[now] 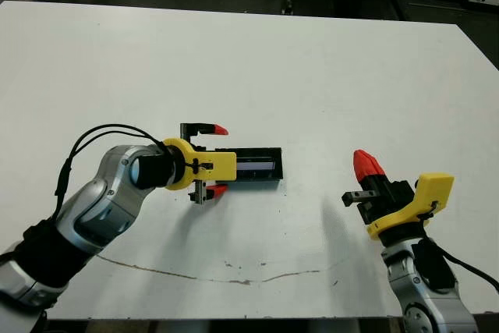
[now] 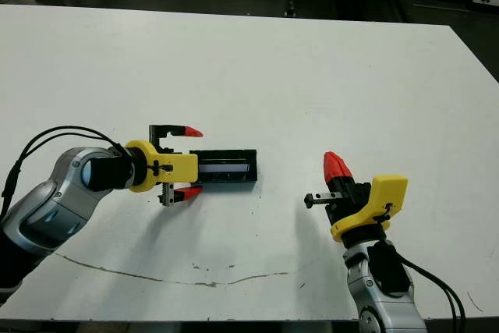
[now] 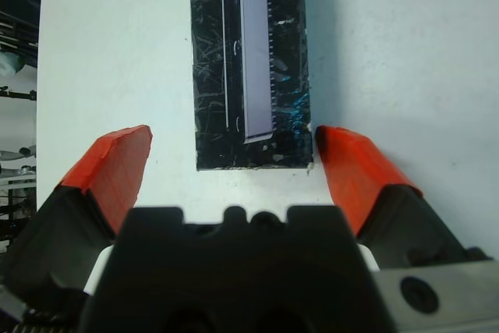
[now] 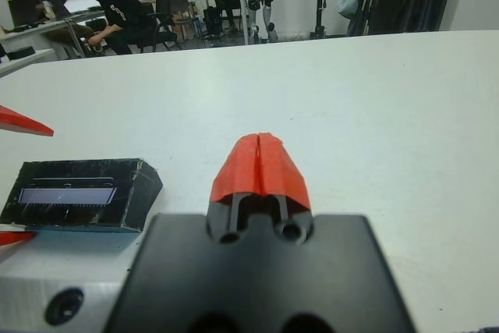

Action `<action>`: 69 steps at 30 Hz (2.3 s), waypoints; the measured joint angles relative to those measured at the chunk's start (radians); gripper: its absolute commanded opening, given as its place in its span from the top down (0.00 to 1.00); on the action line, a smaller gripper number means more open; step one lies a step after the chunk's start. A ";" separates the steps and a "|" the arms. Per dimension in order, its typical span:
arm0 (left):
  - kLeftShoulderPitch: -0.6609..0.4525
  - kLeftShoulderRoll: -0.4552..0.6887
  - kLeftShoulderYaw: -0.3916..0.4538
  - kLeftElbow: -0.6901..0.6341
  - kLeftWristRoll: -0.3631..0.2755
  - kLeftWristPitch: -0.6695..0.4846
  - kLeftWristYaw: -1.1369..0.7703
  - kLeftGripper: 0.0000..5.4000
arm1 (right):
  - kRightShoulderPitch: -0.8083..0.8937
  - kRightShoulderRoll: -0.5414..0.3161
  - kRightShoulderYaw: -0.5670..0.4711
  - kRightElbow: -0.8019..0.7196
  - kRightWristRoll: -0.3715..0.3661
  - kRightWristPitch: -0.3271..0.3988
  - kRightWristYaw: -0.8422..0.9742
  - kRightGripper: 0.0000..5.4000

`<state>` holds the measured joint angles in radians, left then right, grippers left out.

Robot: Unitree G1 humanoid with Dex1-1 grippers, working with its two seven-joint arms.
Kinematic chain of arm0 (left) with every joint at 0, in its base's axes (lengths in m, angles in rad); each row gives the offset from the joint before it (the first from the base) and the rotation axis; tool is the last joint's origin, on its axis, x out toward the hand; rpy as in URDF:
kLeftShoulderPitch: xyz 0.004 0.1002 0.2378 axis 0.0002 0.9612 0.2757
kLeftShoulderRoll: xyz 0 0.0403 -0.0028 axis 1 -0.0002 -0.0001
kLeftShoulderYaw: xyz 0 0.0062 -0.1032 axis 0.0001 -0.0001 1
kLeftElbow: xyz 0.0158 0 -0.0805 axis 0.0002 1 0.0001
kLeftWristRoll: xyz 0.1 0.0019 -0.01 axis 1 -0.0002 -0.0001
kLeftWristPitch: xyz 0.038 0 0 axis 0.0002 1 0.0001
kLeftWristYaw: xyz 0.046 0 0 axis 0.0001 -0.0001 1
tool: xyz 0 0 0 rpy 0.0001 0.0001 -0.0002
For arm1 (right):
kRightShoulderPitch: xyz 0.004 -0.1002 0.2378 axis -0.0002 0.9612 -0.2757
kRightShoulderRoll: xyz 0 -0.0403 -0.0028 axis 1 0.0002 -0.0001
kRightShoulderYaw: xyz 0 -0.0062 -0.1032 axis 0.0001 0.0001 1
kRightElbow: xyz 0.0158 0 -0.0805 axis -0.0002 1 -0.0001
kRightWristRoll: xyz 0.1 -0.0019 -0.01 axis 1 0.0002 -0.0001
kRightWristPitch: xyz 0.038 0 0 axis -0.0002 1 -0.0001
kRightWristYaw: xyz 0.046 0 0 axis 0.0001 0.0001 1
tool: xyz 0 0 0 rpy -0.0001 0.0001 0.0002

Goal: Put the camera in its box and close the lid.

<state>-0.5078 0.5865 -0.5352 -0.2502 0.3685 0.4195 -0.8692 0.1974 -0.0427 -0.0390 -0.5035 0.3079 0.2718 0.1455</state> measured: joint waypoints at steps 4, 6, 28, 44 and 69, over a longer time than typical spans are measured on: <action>-0.006 0.000 -0.012 0.009 0.035 -0.044 0.000 0.00 | 0.000 0.000 0.000 0.000 0.000 0.000 0.000 1.00; -0.009 0.000 -0.016 0.013 0.048 -0.059 0.000 0.00 | 0.000 0.000 0.000 0.000 0.000 0.000 0.000 1.00; 0.001 -0.020 -0.019 0.044 0.088 -0.131 -0.027 0.37 | 0.006 0.000 -0.001 0.001 0.000 -0.002 0.006 1.00; 0.035 -0.043 0.020 0.083 0.067 -0.183 0.001 0.38 | 0.008 0.001 -0.001 0.000 0.001 -0.002 0.004 1.00; -0.249 -0.051 0.179 0.211 -0.290 0.136 -0.281 0.41 | 0.008 0.002 0.001 0.003 -0.003 -0.002 -0.001 1.00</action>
<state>-0.7563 0.5357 -0.3564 -0.0389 0.0783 0.5551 -1.1505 0.2054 -0.0406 -0.0377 -0.5006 0.3054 0.2699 0.1445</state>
